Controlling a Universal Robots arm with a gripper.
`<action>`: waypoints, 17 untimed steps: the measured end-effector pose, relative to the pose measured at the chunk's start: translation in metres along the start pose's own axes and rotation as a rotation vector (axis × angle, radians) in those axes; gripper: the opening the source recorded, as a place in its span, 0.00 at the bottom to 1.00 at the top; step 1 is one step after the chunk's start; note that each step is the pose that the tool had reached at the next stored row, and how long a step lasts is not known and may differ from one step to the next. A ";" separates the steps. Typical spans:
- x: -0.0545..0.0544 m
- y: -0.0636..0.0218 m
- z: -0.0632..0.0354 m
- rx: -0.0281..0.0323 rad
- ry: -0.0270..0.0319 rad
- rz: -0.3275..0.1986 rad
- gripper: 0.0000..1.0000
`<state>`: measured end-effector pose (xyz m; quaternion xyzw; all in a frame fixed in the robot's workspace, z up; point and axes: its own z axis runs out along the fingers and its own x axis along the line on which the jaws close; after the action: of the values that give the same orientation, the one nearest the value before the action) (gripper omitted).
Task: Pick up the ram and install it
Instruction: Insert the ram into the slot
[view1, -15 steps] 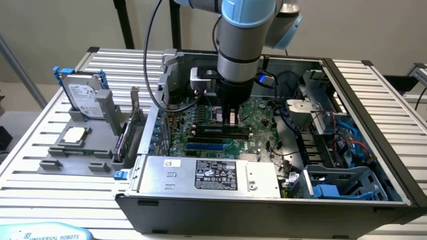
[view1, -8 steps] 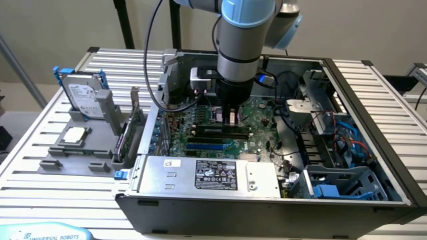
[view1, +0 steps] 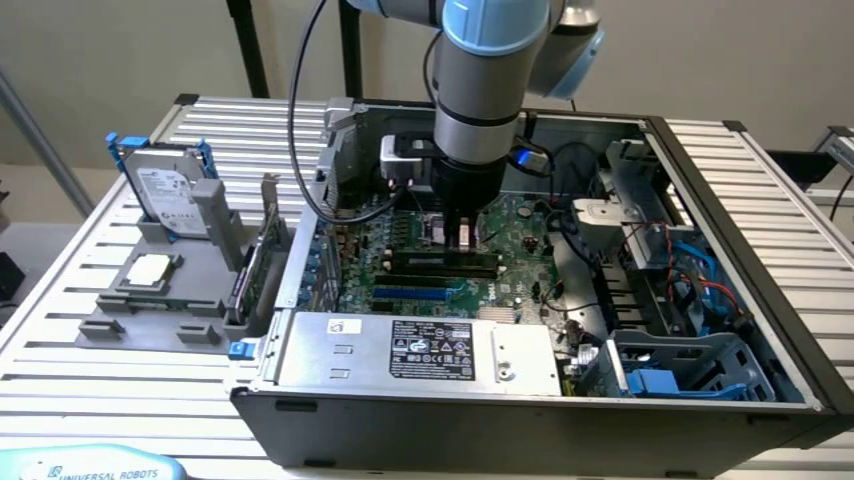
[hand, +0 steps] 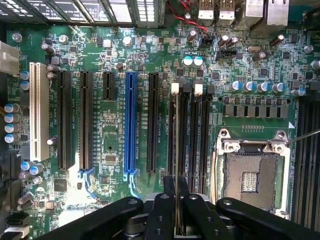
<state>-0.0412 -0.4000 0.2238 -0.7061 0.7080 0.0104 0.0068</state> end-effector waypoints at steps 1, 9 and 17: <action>0.000 0.0000 0.0002 0.0000 0.0008 0.000 0.14; 0.000 0.0005 0.0007 0.0001 0.0070 0.002 0.14; 0.000 0.0005 0.0042 0.0001 0.0094 0.002 0.14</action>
<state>-0.0417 -0.4000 0.2196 -0.7055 0.7087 0.0070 0.0035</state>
